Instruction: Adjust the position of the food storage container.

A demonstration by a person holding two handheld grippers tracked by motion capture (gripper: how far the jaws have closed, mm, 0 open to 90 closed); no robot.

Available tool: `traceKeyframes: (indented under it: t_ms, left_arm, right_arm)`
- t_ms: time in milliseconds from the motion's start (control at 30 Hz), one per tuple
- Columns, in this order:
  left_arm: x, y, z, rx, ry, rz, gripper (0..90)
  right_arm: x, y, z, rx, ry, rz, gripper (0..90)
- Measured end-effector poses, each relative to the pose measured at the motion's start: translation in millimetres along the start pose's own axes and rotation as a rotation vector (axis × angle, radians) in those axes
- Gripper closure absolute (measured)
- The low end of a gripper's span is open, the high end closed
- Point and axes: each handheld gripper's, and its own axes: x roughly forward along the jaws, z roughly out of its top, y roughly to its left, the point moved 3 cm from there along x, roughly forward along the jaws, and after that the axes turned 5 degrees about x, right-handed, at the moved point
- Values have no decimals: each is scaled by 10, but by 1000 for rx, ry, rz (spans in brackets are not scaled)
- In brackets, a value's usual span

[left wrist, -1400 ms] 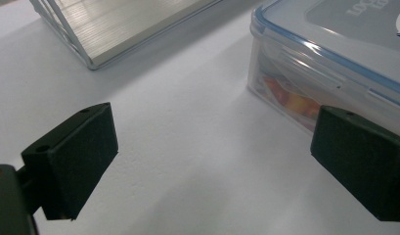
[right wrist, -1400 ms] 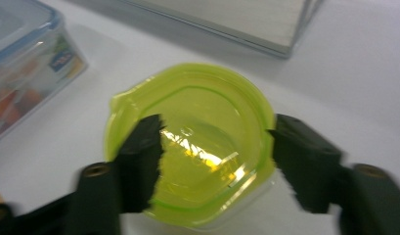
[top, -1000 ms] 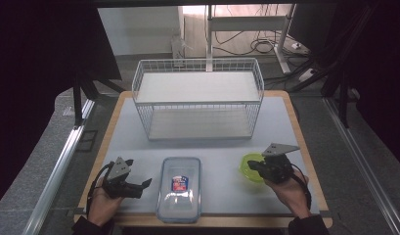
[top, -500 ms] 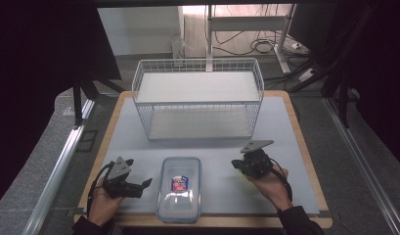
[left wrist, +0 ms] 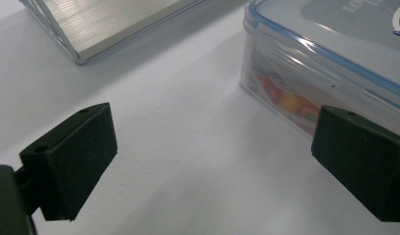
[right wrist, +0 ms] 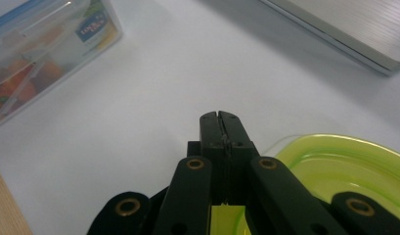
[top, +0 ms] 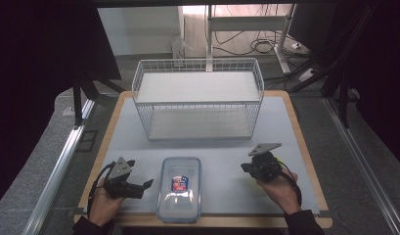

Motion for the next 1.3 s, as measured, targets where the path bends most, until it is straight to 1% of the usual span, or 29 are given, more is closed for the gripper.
traceKeyframes:
  t_ms: [100,200,233,300,367,467,500,567,600,633,667,700,733,767,800,833,867,900,933,967,1000,1033,1067,1100,1133,1167,1200,1267,1300]
  left_arm:
    - [8,-6,0,-2,4,-6,30]
    - [10,-10,0,-4,7,-11,30]
    - [12,-12,1,-5,8,-13,32]
    - [14,-16,1,-7,10,-17,34]
    - [18,-24,1,-16,15,-31,37]
    - [21,-36,5,-17,22,-41,39]
    - [25,-41,5,-18,28,-44,41]
    - [27,-50,4,-21,41,-51,48]
    - [21,-62,4,-21,48,-70,52]
    - [21,-62,4,-21,48,-70,68]
    - [4,-92,7,-29,56,-105,123]
    - [4,-92,7,-29,56,-105,162]
    - [-9,-112,7,-28,63,-130,227]
    - [-17,-139,5,-26,70,-153,227]
    - [-26,-177,3,-18,83,-183,300]
    - [-32,-212,-1,-10,94,-202,387]
    - [-38,-236,-6,-2,101,-217,503]
    - [-44,-274,-14,6,108,-244,503]
    - [-54,-314,-21,15,114,-271,639]
    - [-64,-351,-27,27,118,-288,639]
    - [-79,-394,-31,39,122,-319,710]
    - [-89,-424,-30,50,120,-338,772]
    - [-95,-446,-29,51,120,-350,846]
    - [-96,-473,-28,54,122,-369,862]
    - [-96,-502,-27,56,123,-374,862]
    - [-97,-517,-27,55,127,-364,892]
    - [-105,-520,-27,34,129,-374,897]
    - [-102,-519,-25,26,131,-378,897]
    - [-96,-522,-19,22,134,-379,897]
  right_arm:
    - [-90,-92,-63,21,-13,-18,899]
    - [-122,-139,-95,40,-17,-17,899]
    - [-150,-187,-121,53,-24,-21,899]
    - [-166,-207,-135,58,-23,-26,899]
    - [-195,-251,-163,70,-24,-36,899]
    - [-243,-324,-207,85,-27,-52,898]
    - [-268,-360,-231,96,-29,-61,898]
    - [-276,-358,-234,95,-32,-66,896]
    - [-276,-349,-233,91,-33,-69,893]
    - [-276,-349,-233,91,-33,-69,893]
    - [-275,-297,-218,72,-41,-70,884]
    - [-275,-297,-218,72,-41,-70,884]
    - [-271,-246,-205,59,-48,-66,879]
    - [-271,-246,-205,59,-48,-66,879]
    - [-270,-211,-198,52,-50,-64,877]
    - [-268,-167,-194,44,-55,-60,877]
    - [-269,-100,-195,33,-57,-49,876]
    - [-269,-100,-195,33,-57,-49,876]
    - [-273,-30,-204,19,-57,-36,876]
    - [-273,-30,-204,19,-57,-36,876]
    - [-271,3,-212,15,-60,-28,877]
    - [-272,43,-223,13,-59,-20,877]
    - [-271,94,-240,9,-61,-7,878]
    - [-271,124,-249,7,-61,0,878]
    - [-271,124,-249,7,-61,0,878]
    - [-273,155,-259,6,-58,5,878]
    - [-270,218,-276,2,-59,18,877]
    - [-271,270,-291,-10,-57,31,873]
    - [-271,270,-291,-10,-57,31,873]
